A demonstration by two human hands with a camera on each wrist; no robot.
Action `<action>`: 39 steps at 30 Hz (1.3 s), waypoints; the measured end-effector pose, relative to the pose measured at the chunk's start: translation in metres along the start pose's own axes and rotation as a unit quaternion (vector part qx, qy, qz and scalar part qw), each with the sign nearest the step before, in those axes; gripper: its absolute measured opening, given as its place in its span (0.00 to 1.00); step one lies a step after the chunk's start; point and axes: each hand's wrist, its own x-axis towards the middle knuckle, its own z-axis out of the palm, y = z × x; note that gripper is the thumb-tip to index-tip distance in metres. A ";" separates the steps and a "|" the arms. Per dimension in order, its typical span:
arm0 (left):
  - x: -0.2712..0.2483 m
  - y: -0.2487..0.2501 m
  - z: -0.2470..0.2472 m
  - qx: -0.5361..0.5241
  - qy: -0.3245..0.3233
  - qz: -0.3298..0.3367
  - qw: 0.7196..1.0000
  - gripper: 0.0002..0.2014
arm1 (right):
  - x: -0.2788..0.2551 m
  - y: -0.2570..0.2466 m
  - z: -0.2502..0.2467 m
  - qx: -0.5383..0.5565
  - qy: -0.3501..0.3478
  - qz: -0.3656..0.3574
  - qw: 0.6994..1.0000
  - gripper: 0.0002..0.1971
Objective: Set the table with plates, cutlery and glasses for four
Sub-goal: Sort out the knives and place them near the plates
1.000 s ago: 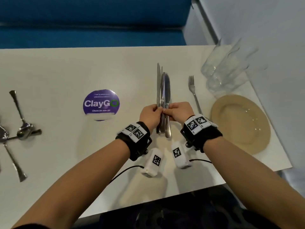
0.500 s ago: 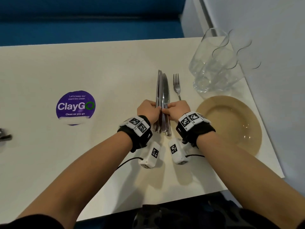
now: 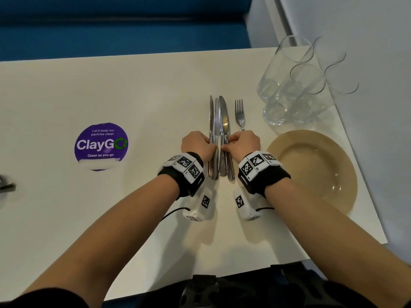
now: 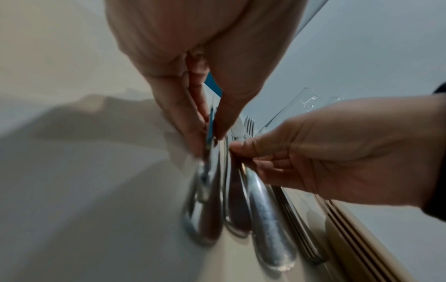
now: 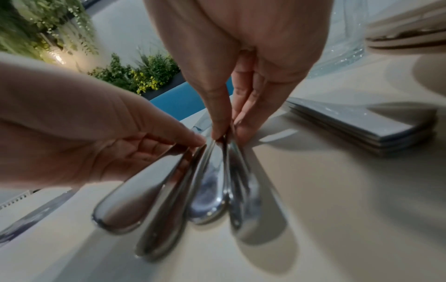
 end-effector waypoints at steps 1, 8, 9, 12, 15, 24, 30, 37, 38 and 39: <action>0.000 0.000 0.000 0.000 0.001 0.000 1.000 0.07 | 0.000 0.000 0.001 -0.004 0.004 -0.003 1.000 0.13; 0.002 -0.005 0.000 0.037 0.001 0.018 0.999 0.16 | -0.001 0.001 0.001 -0.038 0.027 -0.016 0.999 0.19; 0.002 -0.006 0.000 0.041 0.002 0.015 0.999 0.18 | -0.002 0.001 0.001 -0.043 0.030 -0.018 0.998 0.19; 0.003 -0.011 0.001 0.042 0.014 0.026 0.999 0.14 | -0.005 0.001 0.001 -0.056 0.034 -0.020 0.998 0.23; 0.003 -0.015 0.002 0.045 0.028 0.033 0.998 0.20 | -0.009 0.003 0.001 -0.071 0.036 -0.036 0.996 0.25; 0.003 -0.015 0.007 0.021 0.028 0.045 0.998 0.21 | -0.012 0.001 0.000 -0.087 0.040 -0.047 0.994 0.19; 0.004 -0.013 0.009 0.015 0.029 0.049 0.998 0.22 | -0.012 0.002 -0.003 -0.106 0.044 -0.052 0.992 0.16; 0.001 -0.021 0.011 -0.018 0.012 0.040 0.999 0.22 | -0.013 0.005 -0.001 -0.133 0.043 -0.054 0.989 0.13; 0.000 -0.021 0.011 -0.025 0.009 0.040 0.999 0.22 | -0.014 0.005 0.000 -0.136 0.042 -0.053 0.988 0.13; 0.000 -0.021 0.011 -0.030 0.006 0.041 0.999 0.22 | -0.014 0.005 0.000 -0.138 0.041 -0.053 0.988 0.13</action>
